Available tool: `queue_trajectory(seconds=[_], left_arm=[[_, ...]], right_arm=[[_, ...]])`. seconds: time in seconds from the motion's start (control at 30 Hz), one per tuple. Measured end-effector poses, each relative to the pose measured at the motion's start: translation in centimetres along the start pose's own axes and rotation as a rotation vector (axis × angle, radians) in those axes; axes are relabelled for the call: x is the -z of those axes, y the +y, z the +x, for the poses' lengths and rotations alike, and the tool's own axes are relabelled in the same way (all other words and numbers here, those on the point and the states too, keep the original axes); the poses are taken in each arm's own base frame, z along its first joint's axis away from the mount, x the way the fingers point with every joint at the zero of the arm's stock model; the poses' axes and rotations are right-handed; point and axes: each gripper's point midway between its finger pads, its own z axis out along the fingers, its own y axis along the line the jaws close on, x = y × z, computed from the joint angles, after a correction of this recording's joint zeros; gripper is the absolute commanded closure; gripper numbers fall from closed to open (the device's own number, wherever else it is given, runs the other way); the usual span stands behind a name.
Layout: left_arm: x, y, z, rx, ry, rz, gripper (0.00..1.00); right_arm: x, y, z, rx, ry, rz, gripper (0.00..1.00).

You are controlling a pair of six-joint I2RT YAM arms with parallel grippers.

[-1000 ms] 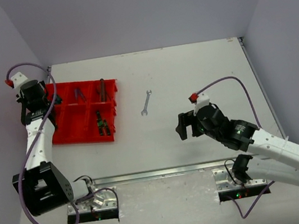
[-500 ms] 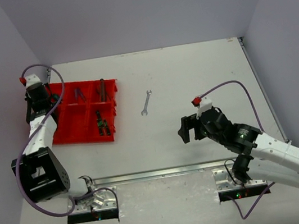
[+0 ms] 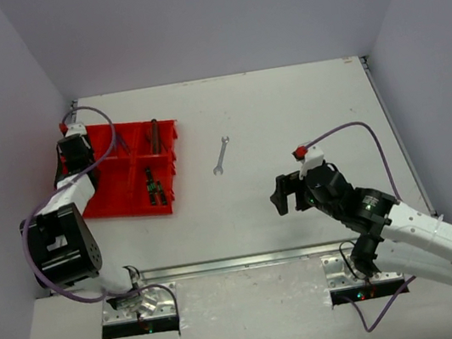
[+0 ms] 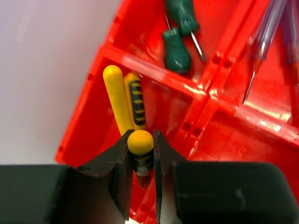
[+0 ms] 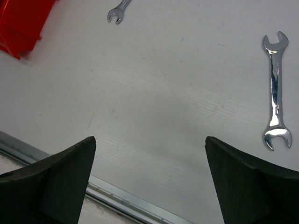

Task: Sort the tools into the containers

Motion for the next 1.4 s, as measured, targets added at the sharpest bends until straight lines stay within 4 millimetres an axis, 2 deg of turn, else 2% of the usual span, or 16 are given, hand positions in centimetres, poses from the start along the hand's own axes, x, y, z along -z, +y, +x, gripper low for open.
queue_trajectory(seconds=[0.07,0.17,0.23,0.33,0.4,0.47,0.63,0.73,0.8,0.87,1.0,1.1,1.17,1.27,1.33,1.4], left_arm=[[-0.5,-0.6,1.2,-0.016,0.027,0.013,0.95],[-0.8,-0.8,1.8,-0.031,0.036,0.014,0.93],[-0.8,-0.8,1.8,-0.030,0.033,0.012,0.82],[-0.9,-0.7,1.8,-0.026,0.034,0.002,0.61],[-1.1,-0.4,2.0,-0.014,0.041,-0.021,0.41],[-1.2,0.3,2.1,-0.001,0.044,-0.068,0.00],[-0.4,2.1,1.2,0.079,0.020,-0.150,0.00],[1.1,2.9,-0.7,0.150,-0.017,-0.163,0.00],[2.8,3.6,-3.4,0.228,-0.081,-0.167,0.00],[5.5,4.5,-6.8,0.369,-0.178,-0.157,0.00],[14.4,5.8,-13.7,0.634,-0.444,-0.003,0.00],[21.6,5.5,-16.5,0.750,-0.618,0.191,0.00],[25.0,3.9,-16.6,0.769,-0.666,0.347,0.00],[28.9,0.8,-14.9,0.749,-0.663,0.574,0.00],[29.1,-1.7,-13.1,0.721,-0.589,0.686,0.00],[27.9,-4.2,-10.7,0.692,-0.469,0.767,0.00]], right_arm=[[-0.1,-0.1,0.1,0.002,0.002,0.004,0.01],[-0.1,-0.2,0.0,0.002,0.001,0.012,0.01],[-0.1,-0.3,0.0,0.002,-0.002,0.017,0.01],[-0.1,-0.5,0.1,0.003,-0.005,0.024,0.01],[-0.2,-0.5,0.1,0.003,-0.005,0.026,0.01],[-0.2,-0.6,0.2,0.004,-0.003,0.028,0.01],[-0.3,-0.6,0.3,0.008,0.003,0.032,0.01],[-0.4,-0.7,0.5,0.012,0.009,0.039,0.01],[-0.5,-0.8,0.6,0.015,0.015,0.045,0.01],[-0.7,-1.0,0.7,0.019,0.020,0.055,0.01],[-1.2,-1.4,1.4,0.036,0.047,0.084,0.01],[-1.8,-1.9,2.3,0.054,0.084,0.117,0.01],[-2.2,-2.4,3.0,0.063,0.121,0.149,0.01],[-3.3,-3.0,3.7,0.049,0.207,0.220,0.01],[-3.9,-3.2,4.2,0.029,0.272,0.272,0.01],[-4.3,-3.3,4.0,0.006,0.305,0.303,0.01]])
